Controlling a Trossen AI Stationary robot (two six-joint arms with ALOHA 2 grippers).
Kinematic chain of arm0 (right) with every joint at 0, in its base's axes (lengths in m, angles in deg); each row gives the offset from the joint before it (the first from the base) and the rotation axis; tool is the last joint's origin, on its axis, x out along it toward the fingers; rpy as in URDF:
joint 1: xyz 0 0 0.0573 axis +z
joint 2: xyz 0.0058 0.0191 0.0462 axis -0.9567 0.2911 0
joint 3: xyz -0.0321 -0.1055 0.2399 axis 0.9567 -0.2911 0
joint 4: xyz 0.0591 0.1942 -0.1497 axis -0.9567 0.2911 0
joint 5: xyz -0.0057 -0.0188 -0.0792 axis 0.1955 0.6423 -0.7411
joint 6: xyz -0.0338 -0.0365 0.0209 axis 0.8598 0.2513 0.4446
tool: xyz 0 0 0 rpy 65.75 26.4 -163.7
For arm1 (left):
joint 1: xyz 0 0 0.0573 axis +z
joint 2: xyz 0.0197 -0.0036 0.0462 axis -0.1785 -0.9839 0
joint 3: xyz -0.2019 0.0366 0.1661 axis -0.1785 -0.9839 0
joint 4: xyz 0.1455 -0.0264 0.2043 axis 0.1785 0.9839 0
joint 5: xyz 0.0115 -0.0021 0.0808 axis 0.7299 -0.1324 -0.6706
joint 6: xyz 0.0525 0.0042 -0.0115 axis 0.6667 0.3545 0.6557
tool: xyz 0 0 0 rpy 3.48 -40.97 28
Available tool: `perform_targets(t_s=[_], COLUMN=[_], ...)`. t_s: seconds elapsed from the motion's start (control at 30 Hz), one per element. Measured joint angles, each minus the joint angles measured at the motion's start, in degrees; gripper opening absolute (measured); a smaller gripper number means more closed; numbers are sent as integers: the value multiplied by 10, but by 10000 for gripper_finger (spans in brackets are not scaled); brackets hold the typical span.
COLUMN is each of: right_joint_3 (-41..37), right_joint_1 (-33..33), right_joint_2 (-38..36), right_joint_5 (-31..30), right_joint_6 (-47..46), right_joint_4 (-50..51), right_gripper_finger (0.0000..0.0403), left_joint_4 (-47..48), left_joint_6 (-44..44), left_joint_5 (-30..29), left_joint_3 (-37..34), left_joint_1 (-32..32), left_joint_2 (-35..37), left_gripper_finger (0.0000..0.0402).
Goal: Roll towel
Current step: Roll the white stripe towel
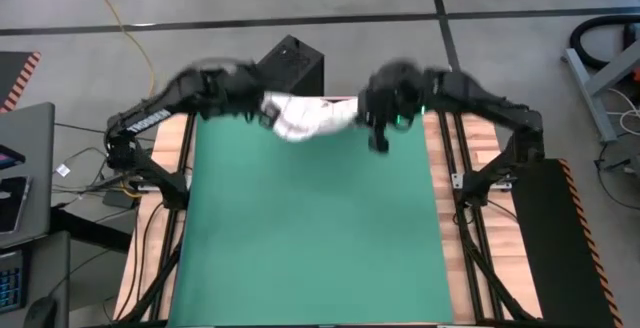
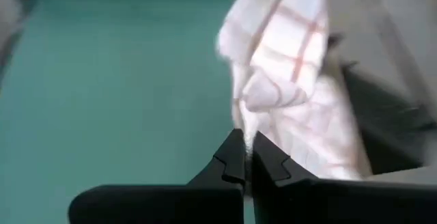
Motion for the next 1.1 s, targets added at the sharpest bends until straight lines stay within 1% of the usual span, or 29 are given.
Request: perform_targets(t_s=[0.1, 0.17, 0.3, 0.47, 0.53, 0.6, 0.73, 0.9, 1.1], right_joint_3=[-45, -82, -156, -237, -260, -283, -324, -360, -380], right_joint_1=[74, 116, 174, 218, 228, 237, 244, 242, 231], right_joint_2=[0, 0, 0, 1, 1, 1, 2, 4, 16], right_joint_5=[-40, -74, -90, -92, -91, -93, -93, -93, -92], right_joint_6=[-39, -69, -139, -201, -222, -237, -242, -247, -224], right_joint_4=[4, -2, -25, -106, -133, -157, -191, -241, -287], right_gripper_finger=[16, 16, 16, 16, 16, 16, 16, 16, 16], left_joint_4=[25, 22, -18, -117, -150, -175, -179, -173, -171], left_joint_6=[-38, -65, -123, -184, -197, -200, -220, -223, -209], left_joint_5=[-10, -7, -3, 72, 89, 93, 81, 105, 82], left_joint_3=[-62, -111, -210, -315, -344, -365, -388, -388, -371], left_joint_1=[-59, -92, -141, -180, -194, -206, -219, -222, -222], left_joint_2=[1, 0, 0, 0, 0, 0, 0, 0, 0], left_gripper_finger=[0, 0, 0, 0, 1, 5, 26, 68, 120])
